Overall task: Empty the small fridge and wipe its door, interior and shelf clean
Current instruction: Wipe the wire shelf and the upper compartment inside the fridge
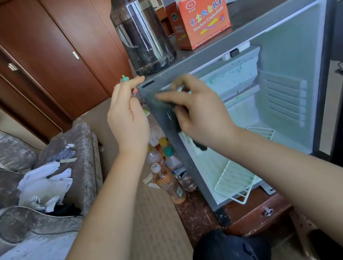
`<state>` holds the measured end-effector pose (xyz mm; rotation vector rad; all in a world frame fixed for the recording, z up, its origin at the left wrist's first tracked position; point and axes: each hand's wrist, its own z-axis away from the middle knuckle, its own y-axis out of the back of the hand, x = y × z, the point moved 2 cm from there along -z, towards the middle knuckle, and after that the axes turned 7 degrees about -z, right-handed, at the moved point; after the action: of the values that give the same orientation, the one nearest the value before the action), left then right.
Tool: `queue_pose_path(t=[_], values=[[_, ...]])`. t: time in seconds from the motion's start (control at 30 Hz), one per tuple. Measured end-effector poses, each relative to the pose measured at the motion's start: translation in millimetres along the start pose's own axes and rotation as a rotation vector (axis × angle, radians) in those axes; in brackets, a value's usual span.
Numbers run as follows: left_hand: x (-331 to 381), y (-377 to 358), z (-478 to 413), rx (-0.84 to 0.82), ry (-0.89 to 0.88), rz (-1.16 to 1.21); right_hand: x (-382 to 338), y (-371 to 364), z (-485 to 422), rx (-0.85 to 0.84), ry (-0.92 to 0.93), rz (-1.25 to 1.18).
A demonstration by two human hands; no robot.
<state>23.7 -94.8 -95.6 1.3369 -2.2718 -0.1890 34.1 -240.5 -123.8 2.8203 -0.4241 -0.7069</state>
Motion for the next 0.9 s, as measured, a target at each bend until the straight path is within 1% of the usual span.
queue_pose_path(t=[0.03,0.1,0.17,0.23,0.3,0.33,0.4,0.43,0.47,0.5,0.53,0.63,0.7,0.77,0.8,0.87,0.9], values=[[0.3,-0.3,0.5,0.006,0.002,-0.003,-2.2,0.9,-9.3,0.03,0.016,-0.009],[1.9,-0.2,1.1,0.009,0.007,-0.006,-2.8,-4.8,-14.0,0.016,0.059,-0.015],[2.6,-1.3,2.3,0.003,0.004,-0.004,5.9,-14.1,4.9,-0.039,0.091,-0.013],[3.3,-3.6,5.2,0.0,-0.007,-0.017,21.7,-20.2,36.4,-0.124,0.039,-0.037],[5.3,-7.4,9.1,-0.005,-0.015,-0.023,39.9,-24.3,71.0,-0.259,-0.069,-0.045],[6.7,-9.4,10.3,-0.005,-0.014,-0.025,48.8,-26.7,86.1,-0.367,-0.122,-0.012],[8.7,-12.9,12.4,0.003,-0.008,-0.037,63.2,-30.8,111.5,-0.644,-0.194,0.157],[9.0,-14.5,13.6,0.01,-0.014,-0.043,68.5,-30.4,119.8,-0.751,-0.216,0.225],[9.1,-16.0,14.8,0.016,-0.026,-0.046,69.7,-27.0,121.2,-0.785,-0.25,0.239],[8.8,-17.8,16.0,0.02,-0.034,-0.049,66.7,-22.9,115.8,-0.749,-0.266,0.217],[8.2,-19.5,16.9,0.029,-0.039,-0.053,60.5,-19.3,104.8,-0.654,-0.246,0.168],[5.9,-28.6,19.2,0.087,-0.052,-0.051,39.0,-14.7,65.1,-0.329,-0.107,0.026],[5.4,-37.7,19.7,0.134,-0.052,-0.04,33.6,-17.0,52.8,-0.22,-0.042,-0.007],[2.7,-44.0,17.5,0.185,-0.053,-0.038,34.9,-22.0,62.0,-0.161,-0.004,-0.006],[0.3,-45.6,16.2,0.202,-0.067,-0.042,40.0,-25.6,74.3,-0.157,0.006,0.008],[-5.9,-47.3,14.2,0.215,-0.112,-0.057,55.6,-32.7,105.7,-0.228,-0.007,0.044],[-8.0,-47.6,13.6,0.218,-0.126,-0.065,65.9,-36.6,121.6,-0.312,-0.029,0.071]])
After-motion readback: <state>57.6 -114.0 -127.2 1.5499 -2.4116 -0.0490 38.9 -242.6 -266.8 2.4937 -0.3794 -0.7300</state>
